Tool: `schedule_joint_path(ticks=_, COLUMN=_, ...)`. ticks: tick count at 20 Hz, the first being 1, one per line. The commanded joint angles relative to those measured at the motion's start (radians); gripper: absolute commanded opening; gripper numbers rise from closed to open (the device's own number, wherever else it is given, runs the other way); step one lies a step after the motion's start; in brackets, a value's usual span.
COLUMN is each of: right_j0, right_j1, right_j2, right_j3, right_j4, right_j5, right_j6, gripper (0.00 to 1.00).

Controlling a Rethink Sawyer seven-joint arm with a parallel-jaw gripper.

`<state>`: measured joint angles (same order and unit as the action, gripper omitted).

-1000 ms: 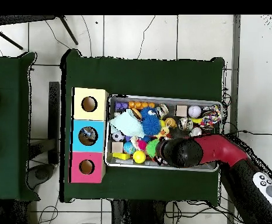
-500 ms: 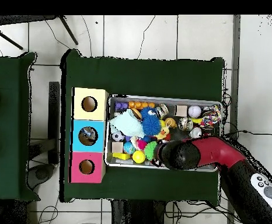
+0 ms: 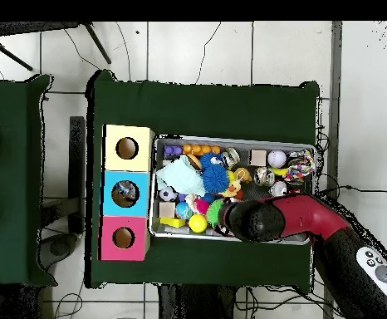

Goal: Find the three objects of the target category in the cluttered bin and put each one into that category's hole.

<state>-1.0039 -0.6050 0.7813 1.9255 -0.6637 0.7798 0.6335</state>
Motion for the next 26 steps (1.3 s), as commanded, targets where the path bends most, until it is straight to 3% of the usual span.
schedule_joint_path(ticks=1, right_j0=0.015, right_j1=-0.006, right_j2=0.054, right_j3=-0.007, right_j4=0.041, right_j5=-0.098, right_j6=0.086, gripper=1.00)
schedule_joint_path(ticks=5, right_j0=0.019, right_j1=-0.058, right_j2=0.074, right_j3=-0.009, right_j4=0.100, right_j5=-0.079, right_j6=0.101, gripper=1.00)
schedule_joint_path(ticks=9, right_j0=0.034, right_j1=-0.101, right_j2=0.047, right_j3=-0.039, right_j4=0.122, right_j5=-0.013, right_j6=0.076, gripper=1.00)
schedule_joint_path(ticks=14, right_j0=0.092, right_j1=-0.135, right_j2=-0.055, right_j3=-0.174, right_j4=-0.025, right_j5=0.199, right_j6=-0.114, gripper=1.00)
schedule_joint_path(ticks=20, right_j0=0.107, right_j1=-0.114, right_j2=-0.089, right_j3=-0.260, right_j4=-0.153, right_j5=0.227, right_j6=-0.175, gripper=1.00)
schedule_joint_path(ticks=23, right_j0=0.097, right_j1=-0.102, right_j2=-0.082, right_j3=-0.273, right_j4=-0.182, right_j5=0.241, right_j6=-0.201, gripper=1.00)
schedule_joint_path(ticks=26, right_j0=0.110, right_j1=-0.111, right_j2=-0.104, right_j3=-0.288, right_j4=-0.269, right_j5=0.261, right_j6=-0.224, gripper=1.00)
